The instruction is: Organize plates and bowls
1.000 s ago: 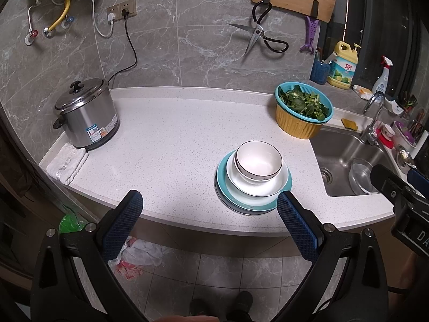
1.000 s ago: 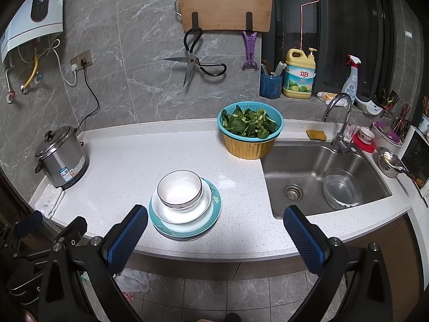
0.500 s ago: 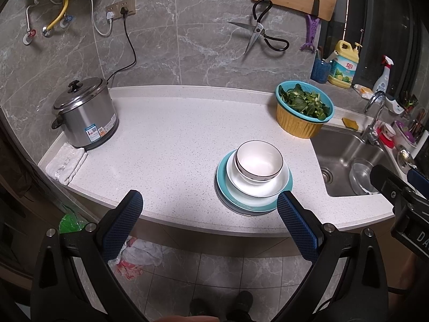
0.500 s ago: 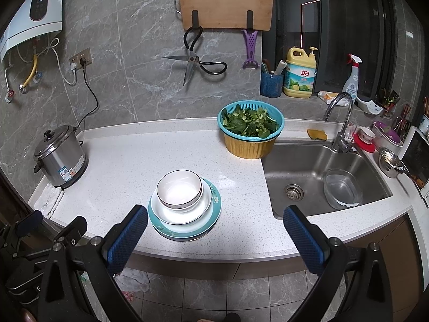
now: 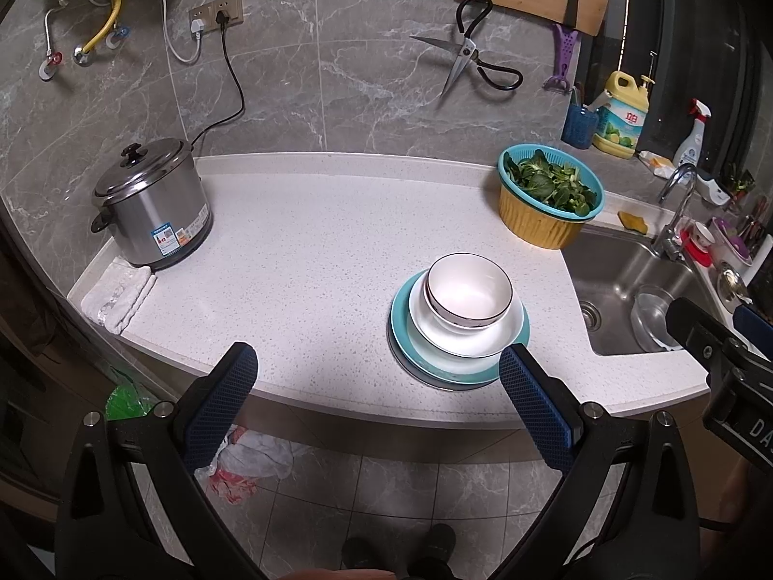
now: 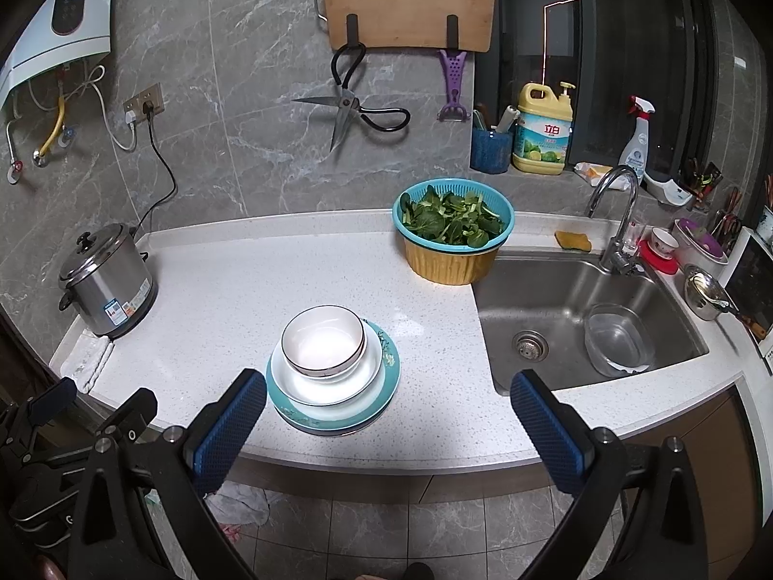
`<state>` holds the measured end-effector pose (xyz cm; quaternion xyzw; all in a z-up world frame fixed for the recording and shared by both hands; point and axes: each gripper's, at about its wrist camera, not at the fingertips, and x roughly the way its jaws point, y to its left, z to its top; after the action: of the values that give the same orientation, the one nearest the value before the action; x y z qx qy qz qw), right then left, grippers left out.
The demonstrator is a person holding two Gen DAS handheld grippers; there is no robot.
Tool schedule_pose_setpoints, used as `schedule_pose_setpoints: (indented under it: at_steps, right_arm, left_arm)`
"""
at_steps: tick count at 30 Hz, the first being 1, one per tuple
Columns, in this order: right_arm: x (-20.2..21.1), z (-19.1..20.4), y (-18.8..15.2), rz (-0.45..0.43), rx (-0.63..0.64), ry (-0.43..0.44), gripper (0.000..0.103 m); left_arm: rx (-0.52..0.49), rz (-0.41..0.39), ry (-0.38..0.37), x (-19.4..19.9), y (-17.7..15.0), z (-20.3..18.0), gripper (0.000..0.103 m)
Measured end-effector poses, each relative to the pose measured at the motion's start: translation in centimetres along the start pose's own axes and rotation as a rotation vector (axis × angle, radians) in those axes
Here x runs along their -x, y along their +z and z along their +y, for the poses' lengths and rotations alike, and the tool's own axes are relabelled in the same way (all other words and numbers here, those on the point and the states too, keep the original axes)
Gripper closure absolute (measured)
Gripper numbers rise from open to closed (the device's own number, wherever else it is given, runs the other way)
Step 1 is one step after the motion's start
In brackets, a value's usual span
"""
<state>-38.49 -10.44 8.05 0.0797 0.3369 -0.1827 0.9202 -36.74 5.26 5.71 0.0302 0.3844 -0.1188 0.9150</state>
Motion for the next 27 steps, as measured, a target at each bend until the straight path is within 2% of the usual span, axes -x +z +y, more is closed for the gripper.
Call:
schedule_pose_setpoints:
  at_steps: [27]
  right_arm:
    - [-0.26, -0.04, 0.34, 0.004, 0.004, 0.003, 0.000]
  left_arm:
    - [-0.004, 0.005, -0.002, -1.06, 0.21, 0.59, 0.001]
